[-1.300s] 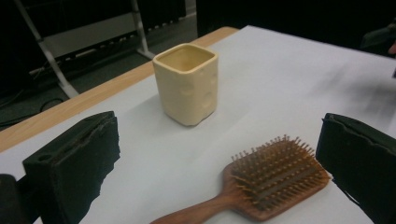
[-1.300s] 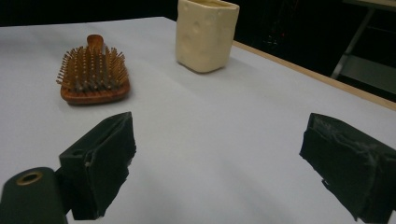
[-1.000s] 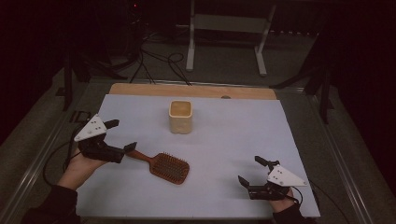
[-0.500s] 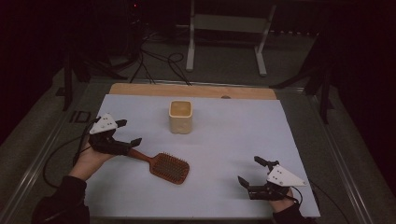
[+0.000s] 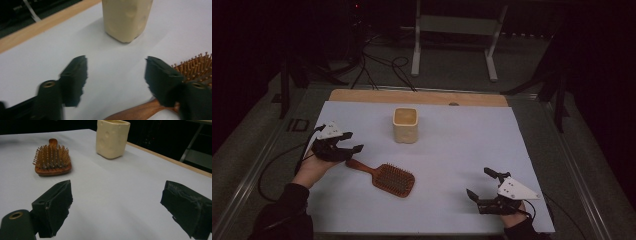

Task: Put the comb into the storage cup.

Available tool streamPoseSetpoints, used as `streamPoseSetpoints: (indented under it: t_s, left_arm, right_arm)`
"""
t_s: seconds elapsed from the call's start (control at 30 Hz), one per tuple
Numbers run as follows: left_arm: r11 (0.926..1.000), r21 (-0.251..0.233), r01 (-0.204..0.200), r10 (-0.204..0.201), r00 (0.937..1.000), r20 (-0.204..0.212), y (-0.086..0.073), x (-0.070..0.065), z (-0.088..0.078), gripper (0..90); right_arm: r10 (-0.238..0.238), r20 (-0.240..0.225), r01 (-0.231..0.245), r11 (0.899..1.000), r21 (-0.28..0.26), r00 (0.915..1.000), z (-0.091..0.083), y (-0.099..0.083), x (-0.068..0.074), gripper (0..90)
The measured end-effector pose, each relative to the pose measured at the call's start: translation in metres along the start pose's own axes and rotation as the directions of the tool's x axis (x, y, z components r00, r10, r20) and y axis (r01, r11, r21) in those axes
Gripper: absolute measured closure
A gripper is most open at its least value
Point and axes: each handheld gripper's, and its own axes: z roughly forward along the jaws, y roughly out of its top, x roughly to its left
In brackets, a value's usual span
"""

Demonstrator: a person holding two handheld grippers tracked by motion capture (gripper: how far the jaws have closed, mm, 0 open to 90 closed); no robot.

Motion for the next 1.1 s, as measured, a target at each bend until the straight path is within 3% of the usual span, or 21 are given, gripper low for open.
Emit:
streamPoseSetpoints:
  t_s: [0.4, 0.73, 0.83, 1.1]
  left_arm:
    - [0.9961, 0.089, -0.001, 0.002, 0.9999, -0.011, -0.013, 0.003, 0.019, 65.0]
    - [0.9885, 0.148, -0.029, 0.025, 0.9993, 0.027, -0.020, 0.003, 0.029, 85.0]
    - [0.9833, 0.176, -0.046, 0.039, 0.9984, 0.042, -0.022, 0.003, 0.033, 89.4]
    - [0.9663, 0.247, -0.071, 0.058, 0.9964, 0.062, -0.026, 0.000, 0.041, 90.0]
  right_arm:
    - [0.004, -0.003, -0.004, 1.000, -0.003, 1.0000, -0.001, 0.001, 0.001, 9.3]
    - [0.005, -0.008, -0.005, 1.000, 0.000, 1.0000, 0.000, 0.000, 0.000, 9.3]
    - [0.003, -0.007, -0.003, 1.000, -0.005, 1.0000, 0.000, 0.001, 0.001, 9.3]
    - [0.008, -0.010, -0.008, 1.000, -0.003, 0.9999, 0.000, 0.000, 0.000, 9.3]
